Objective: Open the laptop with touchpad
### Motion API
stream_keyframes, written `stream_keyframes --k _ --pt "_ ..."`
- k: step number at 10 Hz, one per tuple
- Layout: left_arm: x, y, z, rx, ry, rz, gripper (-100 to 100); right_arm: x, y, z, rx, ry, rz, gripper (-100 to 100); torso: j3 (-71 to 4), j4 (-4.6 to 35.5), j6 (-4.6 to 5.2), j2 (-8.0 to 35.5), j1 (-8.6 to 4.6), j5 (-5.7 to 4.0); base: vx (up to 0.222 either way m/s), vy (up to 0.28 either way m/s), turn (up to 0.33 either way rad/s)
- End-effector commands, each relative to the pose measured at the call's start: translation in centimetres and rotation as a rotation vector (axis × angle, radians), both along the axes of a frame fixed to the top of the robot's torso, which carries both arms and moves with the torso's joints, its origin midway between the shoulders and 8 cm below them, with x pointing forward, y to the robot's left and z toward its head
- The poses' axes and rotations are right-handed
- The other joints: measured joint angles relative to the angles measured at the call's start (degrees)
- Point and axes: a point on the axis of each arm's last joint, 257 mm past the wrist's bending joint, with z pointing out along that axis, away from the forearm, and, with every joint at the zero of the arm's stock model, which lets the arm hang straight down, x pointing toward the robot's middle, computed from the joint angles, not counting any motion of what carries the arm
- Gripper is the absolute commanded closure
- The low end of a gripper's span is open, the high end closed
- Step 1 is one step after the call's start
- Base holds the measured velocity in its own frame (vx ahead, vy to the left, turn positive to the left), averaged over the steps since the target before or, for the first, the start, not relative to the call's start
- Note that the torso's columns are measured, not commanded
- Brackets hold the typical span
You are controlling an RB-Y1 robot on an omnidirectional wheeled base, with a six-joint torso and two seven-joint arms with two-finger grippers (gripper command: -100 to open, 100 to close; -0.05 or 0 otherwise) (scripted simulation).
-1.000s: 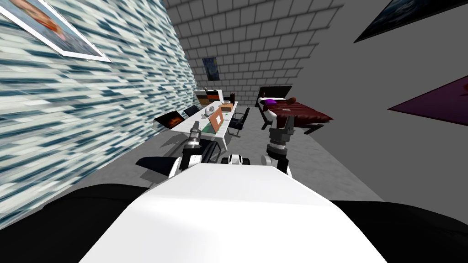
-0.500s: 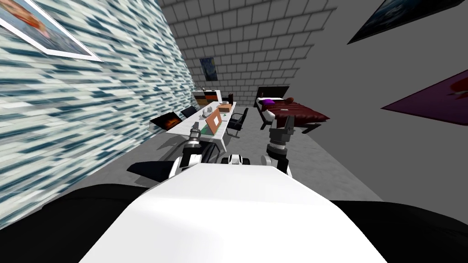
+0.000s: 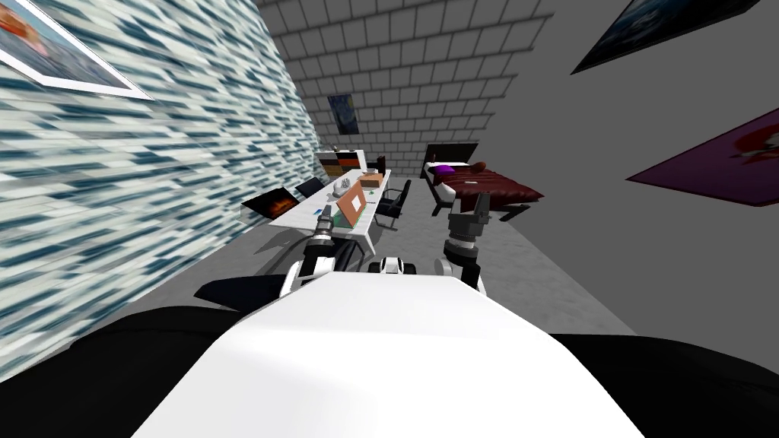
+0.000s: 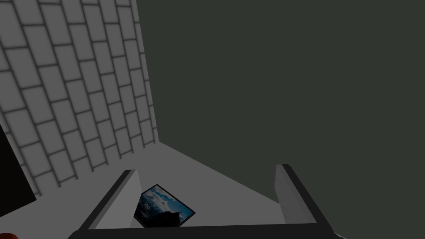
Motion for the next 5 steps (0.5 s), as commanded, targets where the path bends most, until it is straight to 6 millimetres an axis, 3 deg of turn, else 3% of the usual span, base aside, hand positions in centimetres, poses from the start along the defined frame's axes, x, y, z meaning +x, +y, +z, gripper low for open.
stream_keyframes --k 1,5 --pt "0.2 0.7 -1.0 0.003 0.047 0.024 -100 0.0 0.0 0.0 0.0 0.0 0.0 0 -0.03 -0.01 0.0 -0.04 -0.01 0.0 0.054 -0.021 -0.038" --pt "0.3 1.9 -2.4 0.007 0.115 0.062 -100 0.0 0.0 0.0 0.0 0.0 0.0 0 0.0 0.0 0.0 0.0 -0.01 0.0 0.051 -0.017 -0.046"
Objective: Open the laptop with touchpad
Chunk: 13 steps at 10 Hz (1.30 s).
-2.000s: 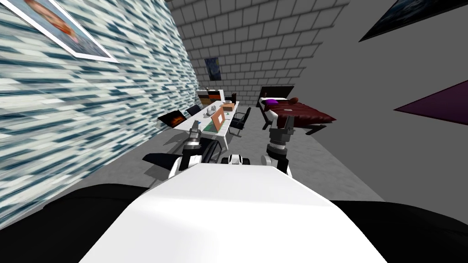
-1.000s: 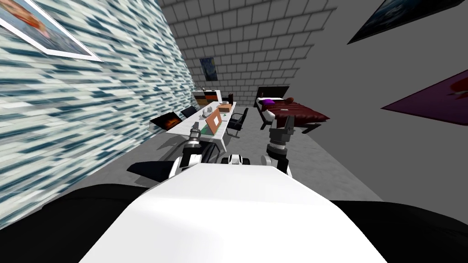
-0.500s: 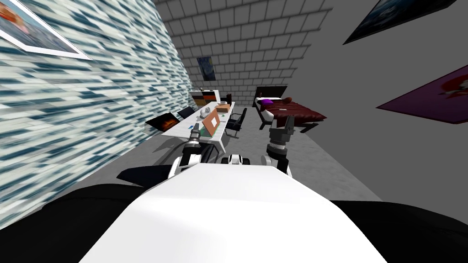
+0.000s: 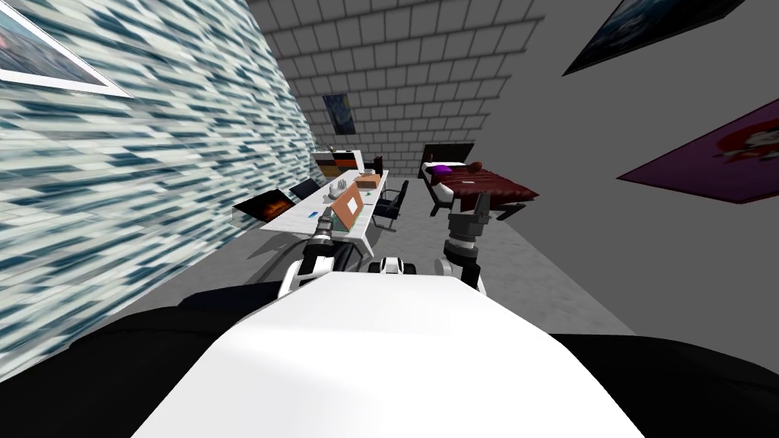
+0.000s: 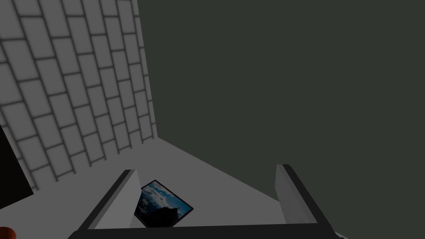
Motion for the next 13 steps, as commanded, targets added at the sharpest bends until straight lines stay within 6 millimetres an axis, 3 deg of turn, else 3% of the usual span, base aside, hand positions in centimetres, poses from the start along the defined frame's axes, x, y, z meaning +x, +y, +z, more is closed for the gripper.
stream_keyframes --k 1,5,8,9,10,11,13 --pt "0.1 0.8 -0.9 0.003 0.045 0.025 -100 0.0 0.0 0.0 0.0 0.0 0.0 0 -0.01 0.0 0.0 -0.01 -0.01 0.0 0.049 -0.016 -0.039" --pt "0.0 1.8 -2.1 0.014 0.104 0.055 -100 0.0 0.0 0.0 0.0 0.0 0.0 0 -0.01 0.0 0.01 -0.01 -0.02 -0.01 0.046 -0.017 -0.042" --pt "-0.1 1.7 -1.6 0.013 0.096 0.054 -100 0.0 0.0 0.0 0.0 0.0 0.0 0 -0.08 -0.03 0.01 -0.16 0.13 0.03 0.059 0.012 -0.017" --pt "-0.1 1.7 -1.6 0.013 0.097 0.055 100 0.0 0.0 0.0 0.0 0.0 0.0 0 -0.04 -0.03 0.0 -0.04 0.06 0.02 0.007 0.004 0.01" --pt "1.5 0.8 -2.0 -0.026 0.089 -0.002 100 0.0 0.0 0.0 0.0 0.0 0.0 0 0.05 0.05 0.04 0.1 -0.06 -0.02 -0.069 -0.013 0.087" --pt "2.2 0.7 -1.8 -0.028 0.081 -0.006 100 0.0 0.0 0.0 0.0 0.0 0.0 0 0.19 0.06 0.08 0.27 -0.1 0.1 -0.083 -0.011 0.044" --pt "2.8 1.1 -3.5 -0.037 0.109 -0.001 100 0.0 0.0 0.0 0.0 0.0 0.0 0 0.06 -0.06 0.19 -0.02 -0.1 0.16 -0.03 -0.008 0.003"
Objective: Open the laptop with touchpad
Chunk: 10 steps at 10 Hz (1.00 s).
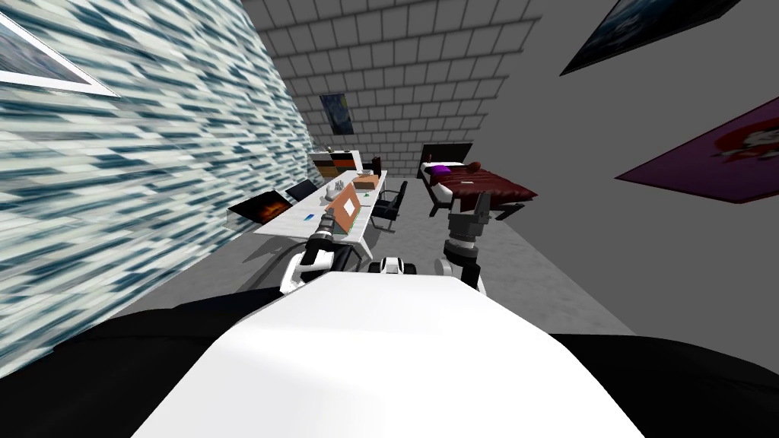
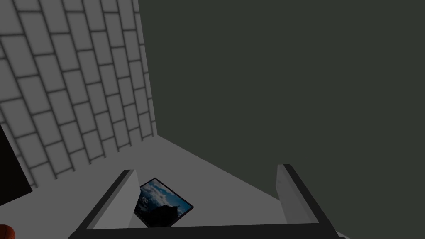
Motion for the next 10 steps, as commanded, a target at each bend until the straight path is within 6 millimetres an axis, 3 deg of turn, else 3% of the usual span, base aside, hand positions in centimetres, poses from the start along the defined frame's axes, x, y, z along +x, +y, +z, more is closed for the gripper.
stream_keyframes --k 1,2,4,6,9,10 --pt "2.1 -1.1 -0.6 -0.055 -0.008 -0.059 100 0.0 0.0 0.0 0.0 0.0 0.0 0 -0.16 -0.2 0.02 -0.24 -0.04 0.06 -0.069 -0.019 0.094" --pt "3.0 -1.2 -0.7 -0.059 -0.01 -0.062 100 0.0 0.0 0.0 0.0 0.0 0.0 0 -0.18 -0.17 0.13 -0.27 -0.06 0.07 -0.098 -0.033 0.042" --pt "3.1 -0.5 -3.0 -0.067 0.034 -0.047 100 0.0 0.0 0.0 0.0 0.0 0.0 0 -0.16 -0.39 0.19 -0.36 -0.06 0.25 -0.024 -0.006 -0.004" --pt "5.7 -1.3 -1.8 -0.101 0.002 -0.1 100 0.0 0.0 0.0 0.0 0.0 0.0 0 -0.41 -0.47 0.26 -0.66 0.07 0.29 -0.079 -0.026 0.063" --pt "6.0 -0.5 -4.2 -0.11 0.047 -0.083 100 0.0 0.0 0.0 0.0 0.0 0.0 0 -0.42 -0.66 0.42 -0.83 0.08 0.43 -0.017 -0.001 0.001" --pt "7.8 -1.4 -2.2 -0.133 0.008 -0.132 100 0.0 0.0 0.0 0.0 0.0 0.0 0 -0.57 -0.74 0.42 -1.0 0.12 0.44 -0.076 -0.022 0.063"
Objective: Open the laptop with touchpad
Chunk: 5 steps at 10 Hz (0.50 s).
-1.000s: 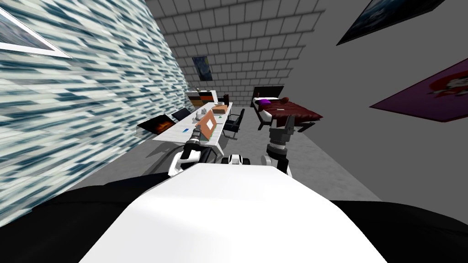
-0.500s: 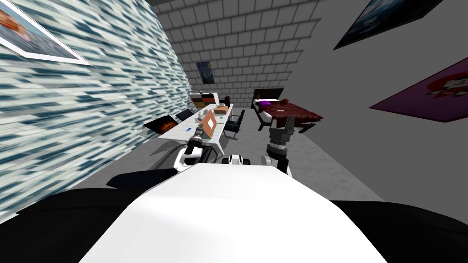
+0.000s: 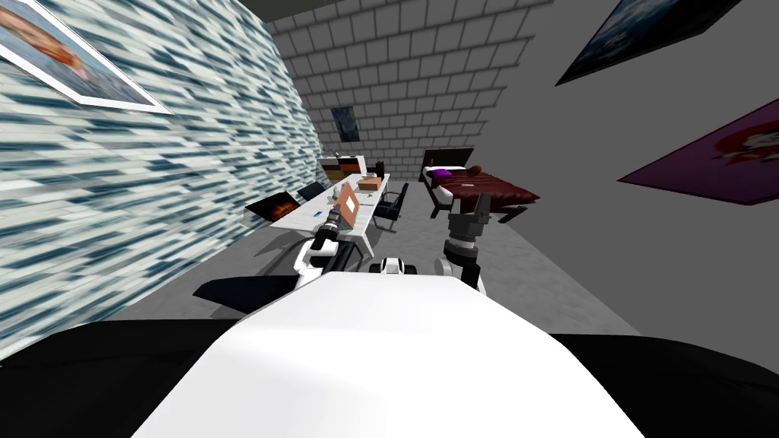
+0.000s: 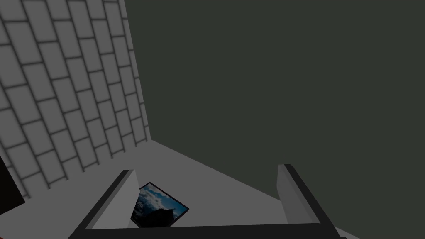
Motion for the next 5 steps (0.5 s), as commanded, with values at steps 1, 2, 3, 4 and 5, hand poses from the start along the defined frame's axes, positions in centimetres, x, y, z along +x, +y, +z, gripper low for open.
stream_keyframes --k 1,2,3,4,5 --pt "2.5 -1.1 -0.1 -0.058 -0.002 -0.051 100 0.0 0.0 0.0 0.0 0.0 0.0 0 0.1 0.18 -0.06 0.23 0.04 -0.01 -0.087 -0.033 0.048" --pt "2.6 -0.5 -1.6 -0.061 0.026 -0.039 100 0.0 0.0 0.0 0.0 0.0 0.0 0 0.24 0.32 -0.01 0.4 0.02 -0.03 -0.03 -0.016 0.0" --pt "2.6 -0.1 -2.7 -0.064 0.047 -0.031 100 0.0 0.0 0.0 0.0 0.0 0.0 0 0.22 0.15 0.01 0.33 -0.02 0.01 -0.003 0.011 0.007" --pt "4.5 -0.5 -0.7 -0.083 0.014 -0.069 100 0.0 0.0 0.0 0.0 0.0 0.0 0 0.05 -0.13 0.14 0.02 0.03 0.14 -0.091 -0.019 0.055" --pt "5.3 -0.5 -0.5 -0.093 0.011 -0.07 100 0.0 0.0 0.0 0.0 0.0 0.0 0 0.01 0.07 0.03 0.15 -0.03 -0.03 -0.097 -0.023 0.039"
